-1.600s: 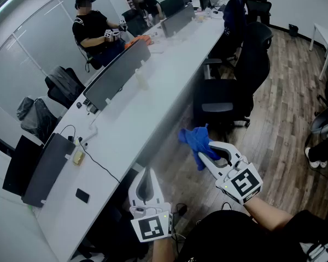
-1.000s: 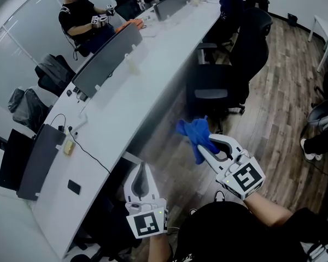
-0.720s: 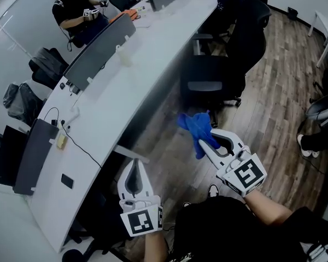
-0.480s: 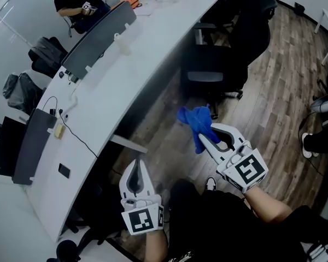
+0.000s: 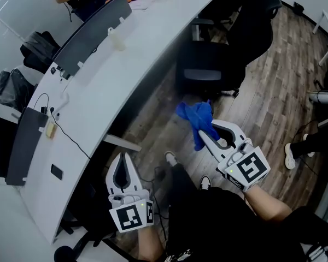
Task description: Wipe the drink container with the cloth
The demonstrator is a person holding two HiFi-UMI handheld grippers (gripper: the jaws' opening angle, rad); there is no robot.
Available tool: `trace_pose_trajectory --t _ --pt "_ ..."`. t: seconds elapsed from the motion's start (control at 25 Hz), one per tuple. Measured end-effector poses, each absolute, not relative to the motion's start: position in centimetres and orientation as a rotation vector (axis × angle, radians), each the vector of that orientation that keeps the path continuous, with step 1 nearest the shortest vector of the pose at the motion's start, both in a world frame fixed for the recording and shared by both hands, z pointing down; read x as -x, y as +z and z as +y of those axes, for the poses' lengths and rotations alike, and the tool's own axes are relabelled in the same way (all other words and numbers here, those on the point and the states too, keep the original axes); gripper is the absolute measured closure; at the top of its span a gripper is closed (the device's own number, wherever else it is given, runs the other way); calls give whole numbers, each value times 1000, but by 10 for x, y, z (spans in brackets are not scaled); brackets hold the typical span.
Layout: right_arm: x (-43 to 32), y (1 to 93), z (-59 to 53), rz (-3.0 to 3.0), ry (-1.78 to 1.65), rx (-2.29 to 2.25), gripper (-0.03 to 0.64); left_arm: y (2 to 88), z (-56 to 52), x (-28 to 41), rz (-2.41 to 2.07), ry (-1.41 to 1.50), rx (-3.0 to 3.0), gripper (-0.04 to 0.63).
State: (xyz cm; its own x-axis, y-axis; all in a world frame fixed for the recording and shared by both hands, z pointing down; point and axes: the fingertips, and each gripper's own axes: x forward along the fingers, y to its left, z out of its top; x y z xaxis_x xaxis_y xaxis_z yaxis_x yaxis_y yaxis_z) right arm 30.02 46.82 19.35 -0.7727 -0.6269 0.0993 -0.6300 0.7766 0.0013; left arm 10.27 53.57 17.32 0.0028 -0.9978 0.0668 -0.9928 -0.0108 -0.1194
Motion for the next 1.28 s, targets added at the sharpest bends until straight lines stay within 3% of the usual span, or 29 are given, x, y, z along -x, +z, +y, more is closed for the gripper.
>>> trace_pose_trajectory --t 1.28 --pt "-170 189 278 -2823 -9 -1078 552 169 335 18 2090 -180 2258 594"
